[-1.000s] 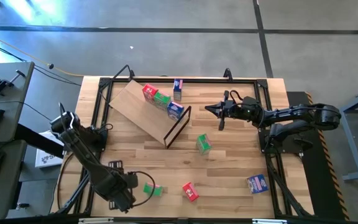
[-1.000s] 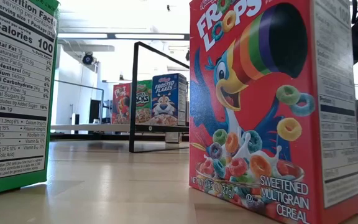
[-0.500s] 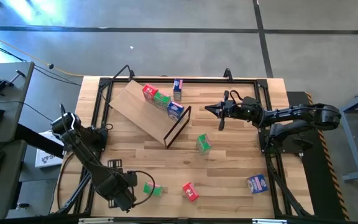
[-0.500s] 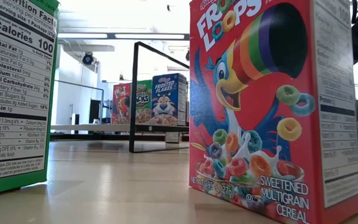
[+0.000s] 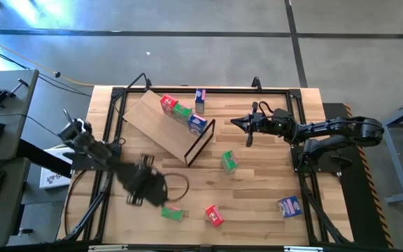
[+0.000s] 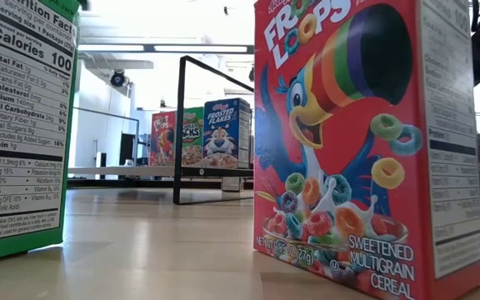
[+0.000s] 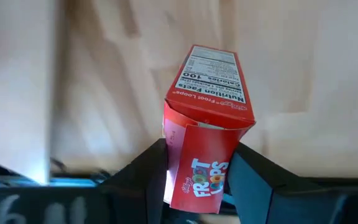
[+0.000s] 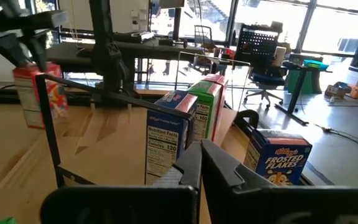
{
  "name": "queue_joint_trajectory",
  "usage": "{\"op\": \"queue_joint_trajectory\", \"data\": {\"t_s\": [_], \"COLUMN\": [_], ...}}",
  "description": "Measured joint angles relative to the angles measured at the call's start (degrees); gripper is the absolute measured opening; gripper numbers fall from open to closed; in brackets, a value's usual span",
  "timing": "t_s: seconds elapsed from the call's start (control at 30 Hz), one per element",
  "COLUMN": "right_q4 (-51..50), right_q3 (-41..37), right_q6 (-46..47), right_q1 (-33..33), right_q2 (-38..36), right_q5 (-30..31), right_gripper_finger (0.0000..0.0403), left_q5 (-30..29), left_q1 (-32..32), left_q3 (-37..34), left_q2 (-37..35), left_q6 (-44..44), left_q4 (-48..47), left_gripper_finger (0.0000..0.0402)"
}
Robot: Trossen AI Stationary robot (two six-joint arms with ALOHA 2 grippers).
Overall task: Stack cereal on shelf
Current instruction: Put the bottom left red cereal on the shelf
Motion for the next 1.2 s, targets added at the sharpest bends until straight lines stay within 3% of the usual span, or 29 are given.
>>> {"op": "queue_joint_trajectory", "data": {"t_s": [0.27, 0.5, 0.67, 0.83, 1.2], "right_q4": [0.0, 0.0, 0.0, 0.0, 0.0], "right_q3": [0.0, 0.0, 0.0, 0.0, 0.0], "right_q6": [0.2, 0.2, 0.1, 0.1, -0.1], "right_q1": [0.0, 0.0, 0.0, 0.0, 0.0], "right_q2": [0.0, 0.0, 0.0, 0.0, 0.0], "right_q5": [-0.2, -0.3, -0.3, -0.3, -0.3], "right_gripper_finger": [0.0000, 0.0000, 0.0000, 0.0000, 0.0000], "left_q5": [-10.1, -11.4, -10.6, -9.0, -12.0], "left_q1": [17.8, 35.3, 44.2, 48.9, 50.5], "left_q3": [0.0, 0.0, 0.0, 0.0, -0.2], "left_q2": [-11.1, -14.4, -13.0, -9.9, -4.9], "left_q6": [19.4, 40.0, 52.7, 57.5, 63.0], "left_q4": [0.1, 0.9, 8.3, 10.5, 11.0], "left_gripper_finger": [0.0131, 0.0131, 0.0131, 0.0136, 0.0185]}}
